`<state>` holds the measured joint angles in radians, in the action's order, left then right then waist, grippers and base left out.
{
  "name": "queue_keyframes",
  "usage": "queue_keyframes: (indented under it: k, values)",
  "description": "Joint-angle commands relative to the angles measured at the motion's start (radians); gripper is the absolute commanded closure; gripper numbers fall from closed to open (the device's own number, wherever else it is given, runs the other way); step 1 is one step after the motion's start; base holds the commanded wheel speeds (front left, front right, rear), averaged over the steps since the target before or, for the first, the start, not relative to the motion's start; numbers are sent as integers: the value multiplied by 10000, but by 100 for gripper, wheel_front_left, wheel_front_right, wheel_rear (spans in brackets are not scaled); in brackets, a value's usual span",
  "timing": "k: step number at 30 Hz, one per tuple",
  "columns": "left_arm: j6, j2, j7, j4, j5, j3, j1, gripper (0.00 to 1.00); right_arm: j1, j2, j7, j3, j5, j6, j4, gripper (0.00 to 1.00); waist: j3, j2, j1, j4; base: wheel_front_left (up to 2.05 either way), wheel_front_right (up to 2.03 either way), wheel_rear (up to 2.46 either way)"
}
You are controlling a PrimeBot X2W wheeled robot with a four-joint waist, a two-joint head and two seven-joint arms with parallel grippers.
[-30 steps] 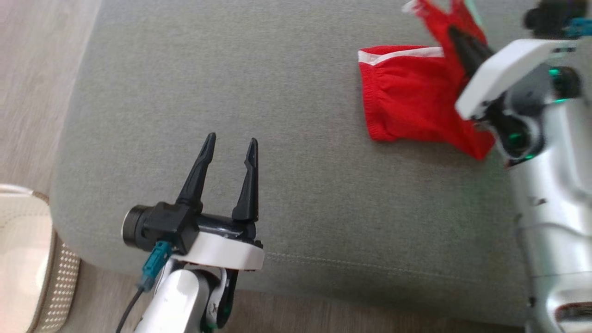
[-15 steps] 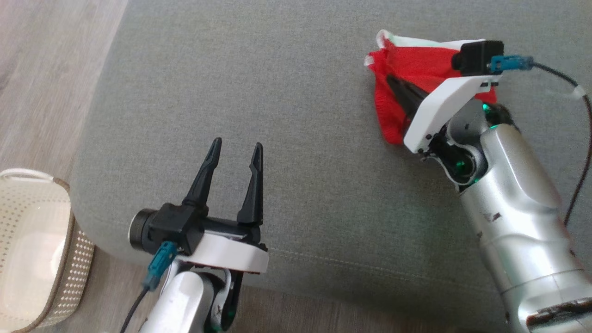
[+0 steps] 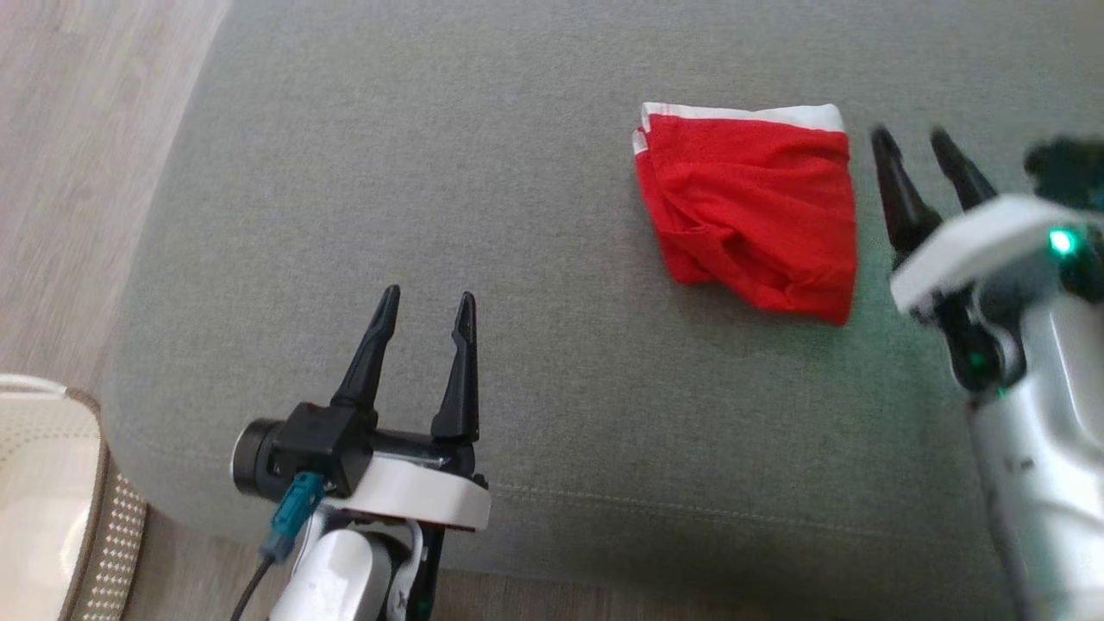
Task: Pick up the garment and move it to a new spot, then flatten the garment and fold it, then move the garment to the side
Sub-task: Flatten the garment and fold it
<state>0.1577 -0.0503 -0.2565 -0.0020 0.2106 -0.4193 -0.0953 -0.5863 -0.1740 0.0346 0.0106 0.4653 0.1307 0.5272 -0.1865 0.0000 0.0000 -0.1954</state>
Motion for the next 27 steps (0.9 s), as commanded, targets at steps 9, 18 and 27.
queue_keyframes:
  k: [9,18,27]
  values:
    - [-127,1,-53,-390,-86,233,-221,0,865,-416,-362,682,-1097,0,-1112,100,-60,0,0,-247,0,0,0]
    - [-131,1,-53,-306,70,-7,-347,0,-6,-611,-1013,2983,-2222,0,405,100,-369,0,0,-842,0,0,0]
    - [-80,1,-53,-277,131,8,-412,0,-344,472,-1125,4622,-1337,0,2024,100,-448,0,0,-905,0,0,0]
